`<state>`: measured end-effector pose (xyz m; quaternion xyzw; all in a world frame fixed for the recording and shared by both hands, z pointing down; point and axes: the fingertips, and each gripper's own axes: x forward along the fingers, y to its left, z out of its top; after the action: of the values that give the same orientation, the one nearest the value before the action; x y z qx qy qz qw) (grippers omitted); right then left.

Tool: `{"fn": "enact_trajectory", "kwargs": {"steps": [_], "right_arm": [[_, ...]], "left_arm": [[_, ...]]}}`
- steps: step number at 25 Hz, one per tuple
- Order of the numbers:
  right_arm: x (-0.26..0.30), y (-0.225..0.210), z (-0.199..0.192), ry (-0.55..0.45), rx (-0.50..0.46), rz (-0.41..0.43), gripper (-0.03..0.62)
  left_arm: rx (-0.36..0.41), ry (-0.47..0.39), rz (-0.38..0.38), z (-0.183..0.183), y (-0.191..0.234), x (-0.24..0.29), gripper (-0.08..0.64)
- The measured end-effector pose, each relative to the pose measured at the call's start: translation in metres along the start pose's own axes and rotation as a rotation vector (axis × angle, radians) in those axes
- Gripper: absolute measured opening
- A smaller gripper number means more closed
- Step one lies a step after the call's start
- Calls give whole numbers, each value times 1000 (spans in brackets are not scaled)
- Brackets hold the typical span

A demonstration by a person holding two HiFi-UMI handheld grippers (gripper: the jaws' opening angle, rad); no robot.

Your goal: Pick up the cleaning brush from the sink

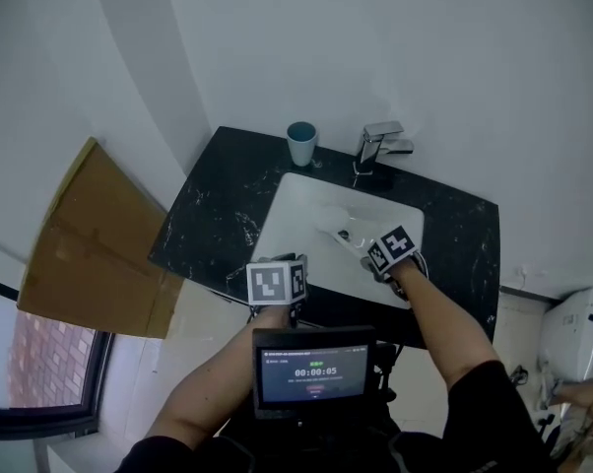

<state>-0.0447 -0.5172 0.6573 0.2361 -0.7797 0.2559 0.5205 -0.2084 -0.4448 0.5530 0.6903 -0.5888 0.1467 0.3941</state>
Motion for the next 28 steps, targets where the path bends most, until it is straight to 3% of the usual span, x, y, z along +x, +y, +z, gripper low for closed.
{"fn": "enact_trajectory", "kwargs": {"steps": [3,10,11,12,13,19,28], "right_arm": [[20,-17,-11,70,-76,-25,143],[57,-30,-34,208,-53,40,143],[61,-28,-38,227,-45,54,127],[64,-27,-41,240,-38,65,66],[67,-27,-42,245,-31,72,63],[67,-25,-41,239,-9,65,52],[51,-15,-29,151,-6,90,51]], "left_arm": [[-28,20,17,-4,-7,20,83],[-87,64,53,-23,-5,47,83],[-94,64,54,-24,-3,49,83],[-99,61,55,-25,-2,49,83],[-103,55,54,-25,-2,50,83],[-117,29,47,-24,2,45,83],[-87,-11,71,-15,2,32,83]]}}
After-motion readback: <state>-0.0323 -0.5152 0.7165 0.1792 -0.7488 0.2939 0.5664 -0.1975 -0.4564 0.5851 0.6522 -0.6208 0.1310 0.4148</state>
